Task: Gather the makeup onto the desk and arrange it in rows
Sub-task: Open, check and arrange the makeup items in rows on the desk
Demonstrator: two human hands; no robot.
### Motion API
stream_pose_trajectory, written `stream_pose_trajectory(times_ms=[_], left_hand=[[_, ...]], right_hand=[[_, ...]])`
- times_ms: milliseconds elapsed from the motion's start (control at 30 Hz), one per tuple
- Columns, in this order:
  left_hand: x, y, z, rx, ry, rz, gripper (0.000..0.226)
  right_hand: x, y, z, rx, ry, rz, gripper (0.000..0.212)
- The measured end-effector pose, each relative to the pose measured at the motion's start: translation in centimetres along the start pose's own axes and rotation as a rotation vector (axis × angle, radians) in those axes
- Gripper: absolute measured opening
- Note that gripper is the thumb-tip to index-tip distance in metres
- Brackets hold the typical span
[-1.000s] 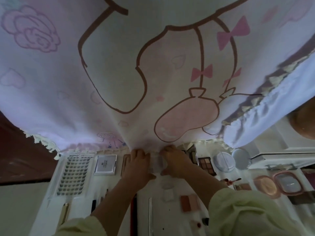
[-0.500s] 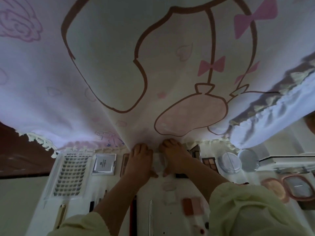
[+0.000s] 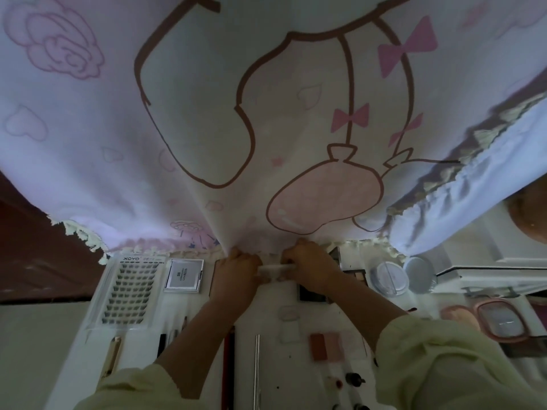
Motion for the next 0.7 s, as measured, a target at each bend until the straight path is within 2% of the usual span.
stream_pose_trajectory(times_ms=[67, 200, 333, 367, 467, 567, 700], left_hand=[[1.2, -0.5, -0.7, 0.116, -0.009, -0.171, 0.025], [4.7, -0.1, -3.1, 0.318, 0.061, -0.588, 0.008], [7.4, 1.1, -5.2, 0.507, 0.04, -0.995, 0.003], [7.8, 1.5, -5.7, 0.551, 0.02, -1.07, 0.013], [8.8, 3.0, -7.2, 0.612, -0.09, -1.169, 0.027], [9.5, 4.9, -8.2, 0.635, -0.186, -1.332, 0.027], [10.0, 6.5, -9.8, 0.689, -0.26, -1.482, 0.023]], right_hand=[[2.3, -0.5, -1.0, -0.003, 0.064, 0.058, 0.031], [6.5, -1.2, -3.2, -0.056, 0.177, 0.358, 0.023], [10.3, -1.3, -5.7, -0.195, 0.229, 0.756, 0.016], [11.2, -1.4, -6.4, -0.236, 0.228, 0.841, 0.016], [12.8, -2.0, -8.2, -0.311, 0.172, 0.961, 0.021], [13.7, -3.0, -9.7, -0.322, 0.118, 1.017, 0.031], [15.0, -4.4, -11.8, -0.306, 0.093, 1.069, 0.031]])
Point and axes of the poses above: each hand's wrist, its own z-axis towards the middle knuckle, its own x-axis out of the back of the hand, y = z × x, the point moved 10 cm from there along z, towards the middle knuckle, and after that the axes turned 10 degrees about y, right-handed, at the moved point
